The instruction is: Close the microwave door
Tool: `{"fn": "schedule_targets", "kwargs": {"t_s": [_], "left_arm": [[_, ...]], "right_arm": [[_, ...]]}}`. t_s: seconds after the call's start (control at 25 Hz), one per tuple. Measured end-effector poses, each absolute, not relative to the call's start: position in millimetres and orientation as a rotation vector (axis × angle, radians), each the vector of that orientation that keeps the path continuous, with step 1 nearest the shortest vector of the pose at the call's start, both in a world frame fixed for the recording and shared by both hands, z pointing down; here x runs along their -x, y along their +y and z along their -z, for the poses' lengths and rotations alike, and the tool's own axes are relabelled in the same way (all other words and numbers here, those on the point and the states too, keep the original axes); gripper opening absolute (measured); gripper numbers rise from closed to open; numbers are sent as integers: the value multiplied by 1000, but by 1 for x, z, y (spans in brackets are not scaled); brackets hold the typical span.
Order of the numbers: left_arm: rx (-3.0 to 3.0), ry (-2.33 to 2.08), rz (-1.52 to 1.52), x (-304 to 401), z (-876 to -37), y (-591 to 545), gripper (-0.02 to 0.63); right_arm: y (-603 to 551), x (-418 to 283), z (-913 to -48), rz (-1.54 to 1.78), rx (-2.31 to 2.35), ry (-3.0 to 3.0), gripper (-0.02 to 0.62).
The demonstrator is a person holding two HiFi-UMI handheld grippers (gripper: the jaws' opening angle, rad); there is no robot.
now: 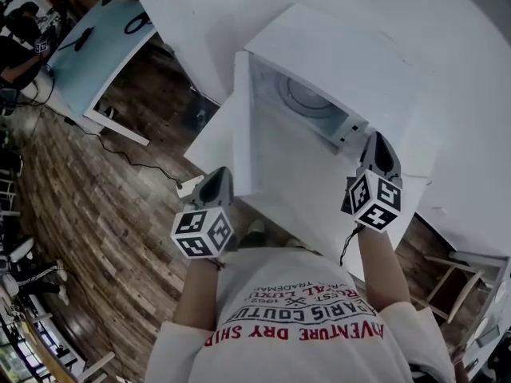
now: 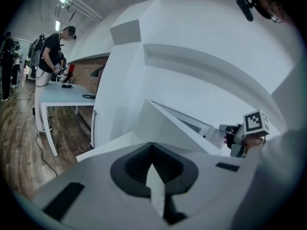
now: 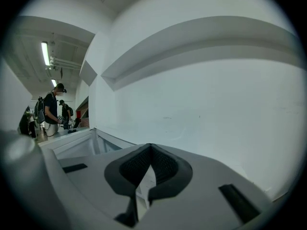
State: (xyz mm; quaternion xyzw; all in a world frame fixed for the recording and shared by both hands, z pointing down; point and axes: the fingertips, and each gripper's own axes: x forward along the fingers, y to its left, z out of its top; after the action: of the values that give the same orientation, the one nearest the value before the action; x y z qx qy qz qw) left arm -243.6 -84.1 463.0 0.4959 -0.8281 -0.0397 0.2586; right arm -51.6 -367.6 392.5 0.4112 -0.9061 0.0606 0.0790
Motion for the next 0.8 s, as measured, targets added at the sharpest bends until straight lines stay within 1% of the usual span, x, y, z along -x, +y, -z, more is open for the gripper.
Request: {"fn": "schedule_targets", "kwargs": {"t_s": [0.44,0.8], "left_arm": [[-1456,-2229,63,204,-456,-136,-3],[-1627,-2101,0,187,-460,-176,-4]], "right_arm": [[-364,53,-392,-200,-1054,-2777,6],[-365,58,-395,-230,-1006,-2760,6]]}}
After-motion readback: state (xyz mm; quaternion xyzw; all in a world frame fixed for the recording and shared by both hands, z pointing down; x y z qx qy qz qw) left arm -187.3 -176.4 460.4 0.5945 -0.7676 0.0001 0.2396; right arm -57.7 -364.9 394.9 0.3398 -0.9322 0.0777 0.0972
